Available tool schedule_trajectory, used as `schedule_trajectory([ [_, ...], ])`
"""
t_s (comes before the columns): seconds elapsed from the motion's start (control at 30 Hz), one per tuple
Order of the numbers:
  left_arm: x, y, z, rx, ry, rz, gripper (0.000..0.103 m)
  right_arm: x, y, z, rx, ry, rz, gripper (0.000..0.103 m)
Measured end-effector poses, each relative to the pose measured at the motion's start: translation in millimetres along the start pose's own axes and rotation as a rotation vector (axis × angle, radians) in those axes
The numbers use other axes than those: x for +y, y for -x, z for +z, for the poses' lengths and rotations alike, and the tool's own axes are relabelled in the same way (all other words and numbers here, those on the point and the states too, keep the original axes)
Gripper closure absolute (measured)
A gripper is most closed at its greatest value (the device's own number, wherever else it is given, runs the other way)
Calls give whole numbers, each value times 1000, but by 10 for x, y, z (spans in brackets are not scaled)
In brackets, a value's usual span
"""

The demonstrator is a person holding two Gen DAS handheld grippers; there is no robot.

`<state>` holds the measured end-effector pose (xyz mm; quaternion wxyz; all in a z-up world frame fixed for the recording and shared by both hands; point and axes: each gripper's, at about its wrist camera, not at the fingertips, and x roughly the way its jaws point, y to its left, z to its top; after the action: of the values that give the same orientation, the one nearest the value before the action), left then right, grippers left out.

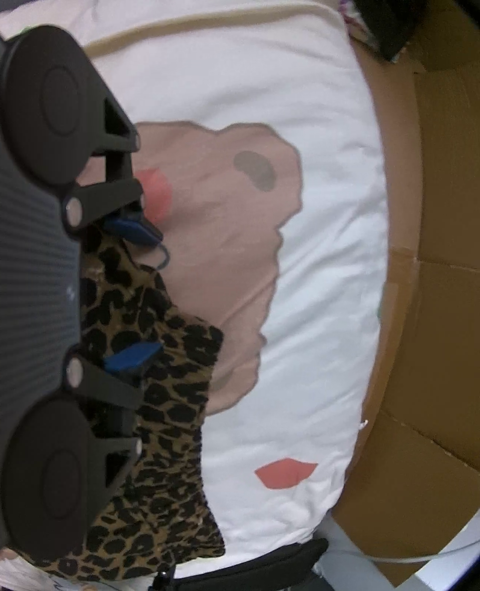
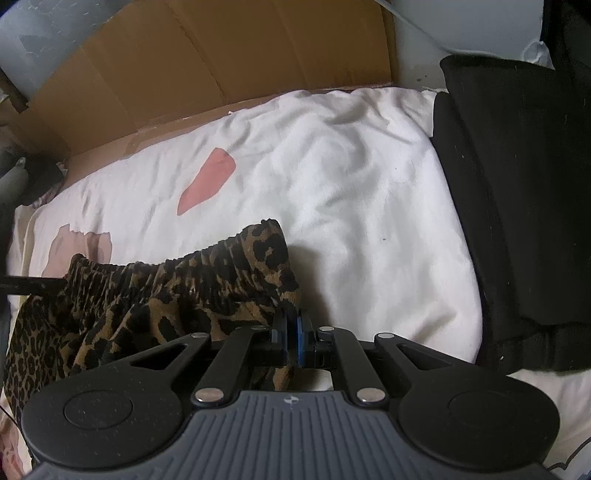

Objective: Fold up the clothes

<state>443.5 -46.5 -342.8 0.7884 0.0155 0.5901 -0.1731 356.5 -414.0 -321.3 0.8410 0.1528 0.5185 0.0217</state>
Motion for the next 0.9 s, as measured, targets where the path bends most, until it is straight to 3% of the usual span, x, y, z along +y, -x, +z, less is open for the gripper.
schedule_trajectory([
  [0.07,-70,-7,-31,12,-39,12,51,-3,-22,-17,5,-2,2,100],
  [0.13,-132,-1,-44,29,-67,26,67,6,-45,-34,10,-1,4,100],
  [0.17,-161,5,-46,38,-79,34,91,27,-48,-39,9,10,10,103],
  [0.2,-185,19,-47,40,-86,43,97,59,-34,-30,1,31,13,103],
  [0.6,50,598,44,-130,-20,156,101,340,204,289,-97,121,37,103],
  [0.9,363,856,165,-219,60,218,101,916,312,628,-174,242,49,103],
])
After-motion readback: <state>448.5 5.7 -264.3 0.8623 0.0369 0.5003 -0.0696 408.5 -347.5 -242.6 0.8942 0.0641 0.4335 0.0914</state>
